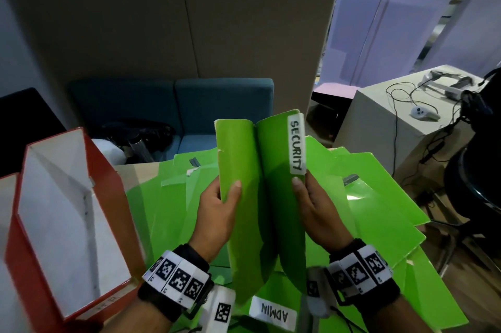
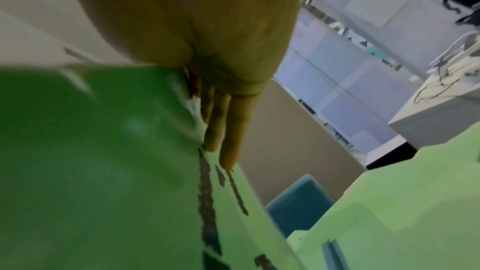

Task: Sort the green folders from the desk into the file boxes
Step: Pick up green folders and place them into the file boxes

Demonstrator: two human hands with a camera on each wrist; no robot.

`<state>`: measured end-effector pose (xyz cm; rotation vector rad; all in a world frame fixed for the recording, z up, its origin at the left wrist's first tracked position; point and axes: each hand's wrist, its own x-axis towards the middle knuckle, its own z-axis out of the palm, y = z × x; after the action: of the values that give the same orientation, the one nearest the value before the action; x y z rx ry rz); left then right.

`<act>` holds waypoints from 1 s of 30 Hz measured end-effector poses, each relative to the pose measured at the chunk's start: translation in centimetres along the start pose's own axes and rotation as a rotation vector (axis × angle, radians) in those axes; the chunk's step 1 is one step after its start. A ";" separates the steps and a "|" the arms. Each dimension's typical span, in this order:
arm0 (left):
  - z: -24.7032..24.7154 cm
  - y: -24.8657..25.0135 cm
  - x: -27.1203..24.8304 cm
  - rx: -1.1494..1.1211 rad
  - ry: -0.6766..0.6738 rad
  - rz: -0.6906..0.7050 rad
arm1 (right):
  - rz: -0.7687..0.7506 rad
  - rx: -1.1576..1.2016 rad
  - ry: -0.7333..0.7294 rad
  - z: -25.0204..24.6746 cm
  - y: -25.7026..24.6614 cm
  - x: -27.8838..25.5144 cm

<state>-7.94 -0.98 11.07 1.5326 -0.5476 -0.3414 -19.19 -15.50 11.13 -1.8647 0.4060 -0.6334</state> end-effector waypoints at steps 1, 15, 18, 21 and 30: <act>-0.1 0.0 0.1 0.022 -0.009 -0.011 | 0.012 -0.020 0.064 -0.5 0.2 0.2; -3.7 -1.3 3.0 0.427 0.128 0.000 | -0.119 -0.102 0.349 -4.5 -0.5 -0.4; -5.4 -3.0 3.9 0.592 0.292 -0.072 | -0.200 -0.049 0.313 -4.3 -0.9 -0.6; -5.5 -3.8 4.0 0.668 0.364 -0.183 | -0.242 -0.087 0.317 -4.2 -0.9 -0.5; -5.1 -2.1 5.4 0.223 0.089 -0.270 | -0.346 -0.041 0.317 -5.3 -2.7 0.1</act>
<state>-0.45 0.34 9.89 1.8346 -0.3156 -0.4266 -22.31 -18.52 15.13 -1.8931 0.3016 -1.1707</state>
